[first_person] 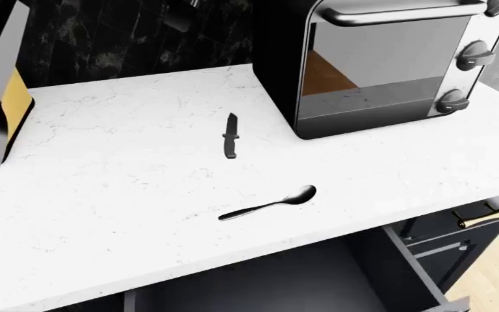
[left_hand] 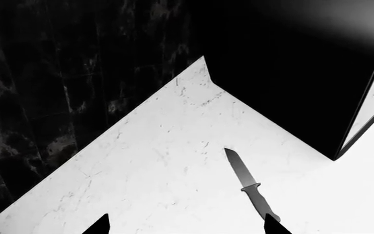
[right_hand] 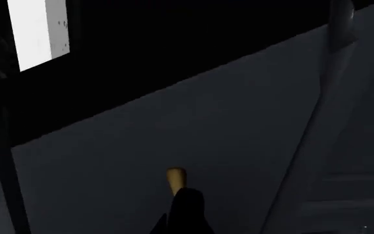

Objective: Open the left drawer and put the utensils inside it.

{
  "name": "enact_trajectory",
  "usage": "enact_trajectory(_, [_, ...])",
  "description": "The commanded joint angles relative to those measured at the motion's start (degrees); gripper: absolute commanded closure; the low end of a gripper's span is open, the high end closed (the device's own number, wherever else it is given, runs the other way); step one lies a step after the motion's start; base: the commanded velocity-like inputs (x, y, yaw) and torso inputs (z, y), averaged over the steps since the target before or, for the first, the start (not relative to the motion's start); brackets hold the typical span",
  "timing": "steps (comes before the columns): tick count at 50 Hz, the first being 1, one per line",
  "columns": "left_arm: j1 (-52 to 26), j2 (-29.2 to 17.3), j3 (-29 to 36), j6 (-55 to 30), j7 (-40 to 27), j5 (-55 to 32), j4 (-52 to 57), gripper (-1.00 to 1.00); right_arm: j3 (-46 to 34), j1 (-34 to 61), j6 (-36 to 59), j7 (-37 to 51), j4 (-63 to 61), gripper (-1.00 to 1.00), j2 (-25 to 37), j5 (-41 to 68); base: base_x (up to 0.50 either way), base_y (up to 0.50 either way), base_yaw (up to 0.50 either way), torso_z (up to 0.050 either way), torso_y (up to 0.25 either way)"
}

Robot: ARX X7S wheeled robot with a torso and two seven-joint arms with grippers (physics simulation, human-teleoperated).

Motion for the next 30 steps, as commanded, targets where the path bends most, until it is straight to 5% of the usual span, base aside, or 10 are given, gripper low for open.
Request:
enact_trajectory(1, [-0.1,0.0,-0.1,-0.3,-0.4,-0.4,0.5,-1.00,-17.2,-10.5,-25.6,-17.4,-6.2,1.00,9.7,7.3,0.00,0.00,0.00,0.000,0.000])
enact_trajectory(20, [0.2,-0.2,-0.2,-0.5,-0.9,-0.7,1.1,-1.00,-33.3,-10.3,-39.6,-28.1,-2.0,1.00,8.8,5.8,0.00,0.00,0.00,0.001,0.001])
enact_trajectory(29, [0.3,-0.1,-0.3,-0.2,-0.8,-0.7,0.6,-1.00,-33.2,-9.2,-40.4,-32.1,-1.9,1.00,8.9,8.7,0.00,0.00,0.00,0.001,0.001])
enact_trajectory(30, [0.4,-0.2,-0.4,-0.3,-1.1,-0.8,0.9,-1.00,-32.3,-10.2,-42.3,-35.6,-2.1,-1.00,8.2,9.8,0.00,0.00,0.00,0.000,0.000])
